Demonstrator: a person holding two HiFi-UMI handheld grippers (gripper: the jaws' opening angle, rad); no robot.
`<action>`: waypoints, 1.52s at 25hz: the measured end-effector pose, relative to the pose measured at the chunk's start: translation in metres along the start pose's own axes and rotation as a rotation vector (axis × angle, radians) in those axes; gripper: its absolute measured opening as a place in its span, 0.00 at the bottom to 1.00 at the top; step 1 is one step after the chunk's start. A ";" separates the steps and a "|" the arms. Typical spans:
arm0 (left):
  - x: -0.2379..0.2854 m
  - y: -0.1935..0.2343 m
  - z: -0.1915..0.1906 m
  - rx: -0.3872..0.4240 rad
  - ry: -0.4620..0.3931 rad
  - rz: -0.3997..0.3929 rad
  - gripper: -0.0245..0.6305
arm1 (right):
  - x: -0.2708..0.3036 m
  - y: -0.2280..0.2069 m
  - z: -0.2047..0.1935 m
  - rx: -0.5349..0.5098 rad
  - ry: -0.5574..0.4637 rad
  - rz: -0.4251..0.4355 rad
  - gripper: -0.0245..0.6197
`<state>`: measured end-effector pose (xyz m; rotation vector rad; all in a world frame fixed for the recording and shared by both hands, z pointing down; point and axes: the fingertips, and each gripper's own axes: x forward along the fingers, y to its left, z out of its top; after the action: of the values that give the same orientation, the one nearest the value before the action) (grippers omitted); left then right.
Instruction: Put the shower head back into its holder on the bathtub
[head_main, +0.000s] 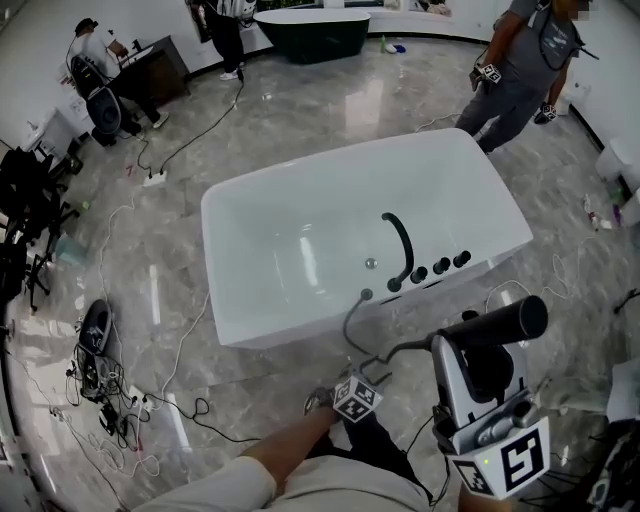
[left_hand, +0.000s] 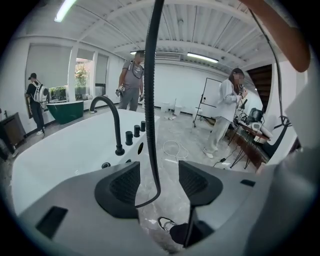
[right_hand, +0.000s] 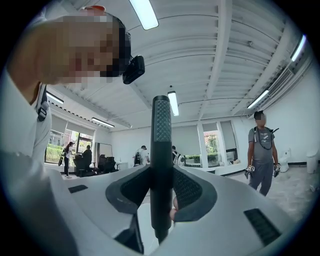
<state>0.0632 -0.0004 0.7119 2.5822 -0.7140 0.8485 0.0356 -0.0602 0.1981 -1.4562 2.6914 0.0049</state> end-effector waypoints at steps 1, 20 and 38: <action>0.006 0.002 -0.005 0.002 0.011 -0.002 0.38 | 0.002 0.001 0.000 0.001 -0.001 -0.002 0.26; 0.042 0.048 -0.032 -0.018 0.119 0.009 0.13 | 0.008 -0.032 0.013 -0.019 -0.008 -0.092 0.26; -0.073 0.185 0.035 -0.181 -0.051 0.335 0.13 | -0.019 -0.075 -0.006 -0.110 0.029 -0.183 0.26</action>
<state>-0.0736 -0.1414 0.6676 2.3656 -1.2045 0.7713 0.1081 -0.0861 0.2081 -1.7425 2.6066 0.1235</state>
